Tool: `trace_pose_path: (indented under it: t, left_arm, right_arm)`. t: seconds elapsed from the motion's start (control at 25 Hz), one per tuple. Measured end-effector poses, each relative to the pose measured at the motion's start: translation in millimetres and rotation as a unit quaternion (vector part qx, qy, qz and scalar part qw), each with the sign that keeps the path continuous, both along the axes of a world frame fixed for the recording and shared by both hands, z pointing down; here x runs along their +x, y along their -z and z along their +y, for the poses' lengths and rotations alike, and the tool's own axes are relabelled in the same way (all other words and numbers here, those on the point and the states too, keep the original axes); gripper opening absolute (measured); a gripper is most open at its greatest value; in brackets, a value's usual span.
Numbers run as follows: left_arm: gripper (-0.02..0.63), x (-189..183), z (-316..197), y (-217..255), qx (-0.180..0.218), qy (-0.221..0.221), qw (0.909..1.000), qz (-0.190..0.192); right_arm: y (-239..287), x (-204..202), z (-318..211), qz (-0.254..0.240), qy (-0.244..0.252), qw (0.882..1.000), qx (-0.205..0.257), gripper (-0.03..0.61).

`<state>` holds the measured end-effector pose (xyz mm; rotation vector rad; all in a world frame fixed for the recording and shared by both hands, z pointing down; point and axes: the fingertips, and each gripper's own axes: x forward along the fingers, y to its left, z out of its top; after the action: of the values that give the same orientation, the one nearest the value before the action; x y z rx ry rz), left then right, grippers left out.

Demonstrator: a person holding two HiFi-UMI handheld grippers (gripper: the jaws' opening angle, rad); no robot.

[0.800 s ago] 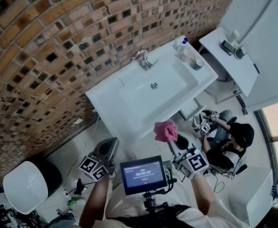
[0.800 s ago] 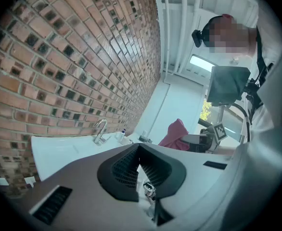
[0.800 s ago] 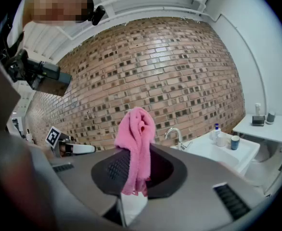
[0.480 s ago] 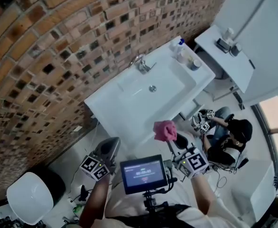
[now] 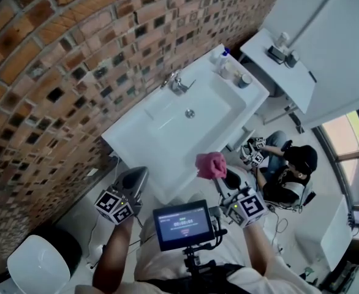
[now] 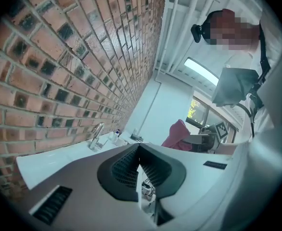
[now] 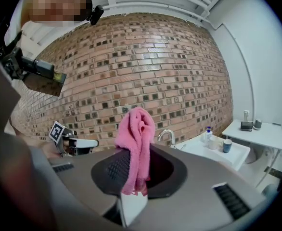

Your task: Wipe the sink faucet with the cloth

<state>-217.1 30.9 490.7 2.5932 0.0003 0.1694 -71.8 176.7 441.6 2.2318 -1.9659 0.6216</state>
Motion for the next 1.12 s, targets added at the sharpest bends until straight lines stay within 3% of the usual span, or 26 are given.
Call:
trace_pose_path:
  t: [0.24,0.48,0.88,1.12]
  left_arm:
    - [-0.006,8,-5,-7,-0.009,-0.005,0.9999,0.003]
    - [-0.006,27,-5,-19,-0.022,0.019,0.9994,-0.015]
    - [-0.006,73,-43,-16,-0.026,0.118,0.9907,-0.062]
    - [-0.006,120,-60,-11,-0.018,0.132,0.9875,-0.084]
  right_arm:
    - [-3,-2,-13,0.016,0.016,1.0,-0.023,0.072]
    - [-17,25,-43,0.007,0.053,0.998,-0.019,0.072]
    - [-63,116,-118,-0.004,0.127,0.991,-0.047,0.072]
    - [-142,180,-168,0.025,0.155,0.984,-0.082,0.072]
